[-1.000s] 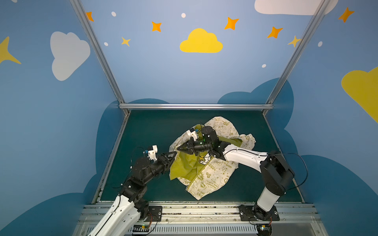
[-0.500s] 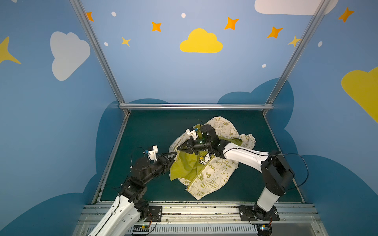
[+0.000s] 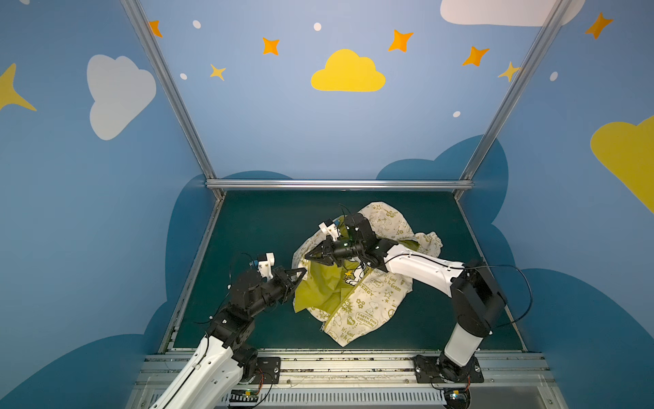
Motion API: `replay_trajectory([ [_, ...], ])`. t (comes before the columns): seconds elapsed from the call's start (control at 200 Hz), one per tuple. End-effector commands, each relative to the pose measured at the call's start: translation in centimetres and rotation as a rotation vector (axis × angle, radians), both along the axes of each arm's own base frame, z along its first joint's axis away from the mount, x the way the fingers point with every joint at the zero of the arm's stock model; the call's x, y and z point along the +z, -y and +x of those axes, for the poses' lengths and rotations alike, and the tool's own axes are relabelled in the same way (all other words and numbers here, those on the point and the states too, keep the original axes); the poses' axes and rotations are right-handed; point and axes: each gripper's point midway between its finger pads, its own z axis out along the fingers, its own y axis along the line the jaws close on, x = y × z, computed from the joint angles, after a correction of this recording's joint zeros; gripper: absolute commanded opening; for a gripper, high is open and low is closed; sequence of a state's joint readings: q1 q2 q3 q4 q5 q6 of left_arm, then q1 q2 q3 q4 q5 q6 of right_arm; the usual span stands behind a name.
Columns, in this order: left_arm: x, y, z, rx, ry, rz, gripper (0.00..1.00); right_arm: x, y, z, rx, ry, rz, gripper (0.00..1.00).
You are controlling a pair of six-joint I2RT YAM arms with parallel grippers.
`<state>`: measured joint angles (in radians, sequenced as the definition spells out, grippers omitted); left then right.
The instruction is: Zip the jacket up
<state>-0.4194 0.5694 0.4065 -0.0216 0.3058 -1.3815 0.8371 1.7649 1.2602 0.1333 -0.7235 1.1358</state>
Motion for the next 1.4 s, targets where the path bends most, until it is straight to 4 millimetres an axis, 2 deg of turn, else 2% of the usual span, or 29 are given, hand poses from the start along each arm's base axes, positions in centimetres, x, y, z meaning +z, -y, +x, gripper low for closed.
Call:
replay_trajectory([
  [0.0, 0.8, 0.1, -0.3, -0.019, 0.026, 0.018, 0.03, 1.6, 0.5, 0.4, -0.019, 0.014, 0.020, 0.30],
  [0.08, 0.4, -0.1, -0.3, -0.015, 0.017, 0.040, 0.03, 1.6, 1.4, 0.6, -0.063, -0.017, 0.003, 0.38],
  [0.16, -0.2, -0.3, -0.2, -0.007, 0.009, 0.061, 0.03, 1.1, 2.8, 0.6, -0.127, -0.050, -0.040, 0.42],
  [0.2, -0.3, -0.4, -0.2, -0.001, 0.014, 0.073, 0.03, 0.6, 3.8, 0.4, -0.167, -0.071, -0.075, 0.44],
  [0.27, -0.6, -0.9, 0.2, 0.020, 0.034, 0.111, 0.03, -1.7, 6.2, -0.3, -0.254, -0.129, -0.181, 0.46],
  [0.375, -1.6, -2.7, 1.4, 0.086, 0.042, 0.227, 0.03, -6.5, 11.1, -3.1, -0.383, -0.256, -0.433, 0.45],
  [0.436, -2.1, -2.9, 2.0, 0.069, 0.031, 0.228, 0.03, -9.1, 14.1, -5.4, -0.457, -0.350, -0.589, 0.45],
  [0.526, -2.8, -2.6, 2.7, 0.033, 0.010, 0.189, 0.03, -10.8, 15.8, -8.5, -0.505, -0.403, -0.693, 0.48],
  [0.571, -3.1, -2.6, 2.9, 0.024, -0.002, 0.185, 0.03, -11.1, 15.8, -9.7, -0.531, -0.419, -0.705, 0.49],
  [0.681, -3.4, -3.0, 3.2, 0.025, -0.006, 0.198, 0.03, -11.6, 15.6, -11.9, -0.578, -0.451, -0.762, 0.62],
  [0.791, -3.4, -4.0, 3.7, 0.059, 0.001, 0.190, 0.03, -12.5, 15.2, -13.3, -0.609, -0.469, -0.829, 0.64],
  [0.861, -3.3, -4.8, 4.4, 0.083, -0.001, 0.153, 0.03, -13.7, 15.1, -14.2, -0.633, -0.512, -0.872, 0.63],
  [1.036, -2.5, -5.4, 5.6, 0.065, -0.004, 0.125, 0.03, -15.7, 12.9, -14.8, -0.605, -0.548, -0.911, 0.61],
  [1.267, -2.8, -5.6, 5.7, 0.062, -0.011, 0.120, 0.03, -16.6, 9.9, -15.5, -0.553, -0.542, -0.975, 0.64],
  [1.397, -3.0, -5.8, 5.7, 0.066, -0.011, 0.122, 0.03, -18.0, 10.8, -16.5, -0.565, -0.572, -1.086, 0.64],
])
